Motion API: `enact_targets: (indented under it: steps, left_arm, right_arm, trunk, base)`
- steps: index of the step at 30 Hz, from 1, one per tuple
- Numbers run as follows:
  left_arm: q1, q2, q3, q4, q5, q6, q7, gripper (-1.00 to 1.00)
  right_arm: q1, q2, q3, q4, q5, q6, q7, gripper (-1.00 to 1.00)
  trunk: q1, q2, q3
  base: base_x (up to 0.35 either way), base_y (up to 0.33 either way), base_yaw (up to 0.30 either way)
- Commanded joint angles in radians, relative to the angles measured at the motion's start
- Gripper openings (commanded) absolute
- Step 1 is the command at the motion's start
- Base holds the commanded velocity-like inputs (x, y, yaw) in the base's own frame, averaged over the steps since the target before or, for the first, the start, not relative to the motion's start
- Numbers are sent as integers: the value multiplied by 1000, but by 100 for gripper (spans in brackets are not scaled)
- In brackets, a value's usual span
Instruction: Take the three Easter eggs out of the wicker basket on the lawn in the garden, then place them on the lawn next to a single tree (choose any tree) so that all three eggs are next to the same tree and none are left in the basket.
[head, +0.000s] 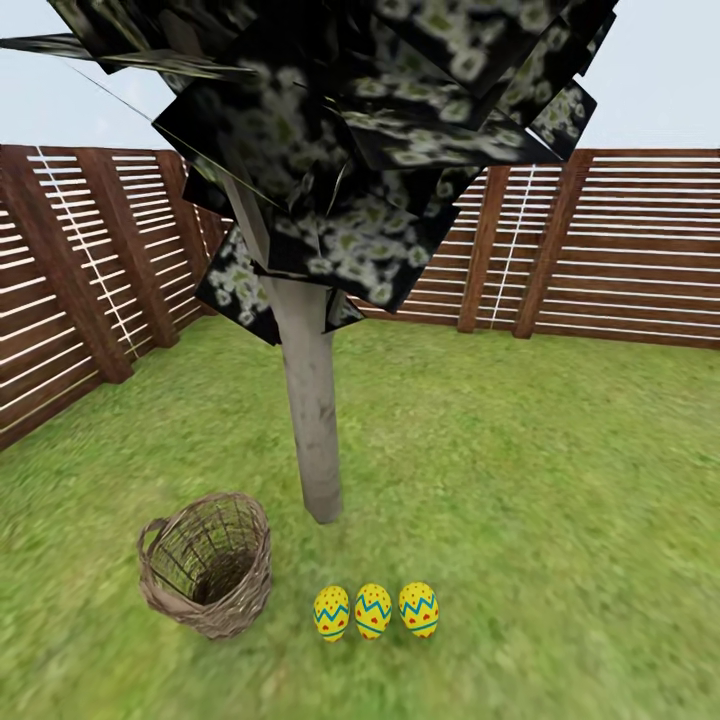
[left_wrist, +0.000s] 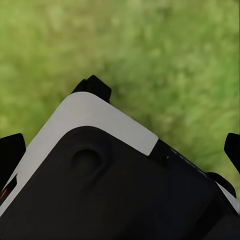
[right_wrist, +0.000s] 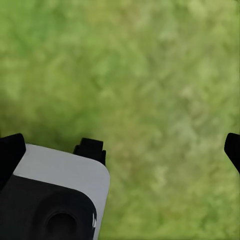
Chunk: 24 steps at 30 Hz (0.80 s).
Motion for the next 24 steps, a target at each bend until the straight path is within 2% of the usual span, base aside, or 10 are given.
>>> enact_targets:
  steps: [1, 24]
  left_arm:
    - [-1, 0, -8, 3, 11, 3, -6, 100]
    - [-1, 0, -8, 3, 11, 3, -6, 100]
  right_arm:
    - [-1, 0, -8, 4, 5, -7, 2, 100]
    - [-1, 0, -8, 4, 5, -5, 2, 100]
  trunk:
    - [0, -1, 1]
    - [0, -1, 38]
  base:
    - [0, 0, 0]
    - [0, 0, 0]
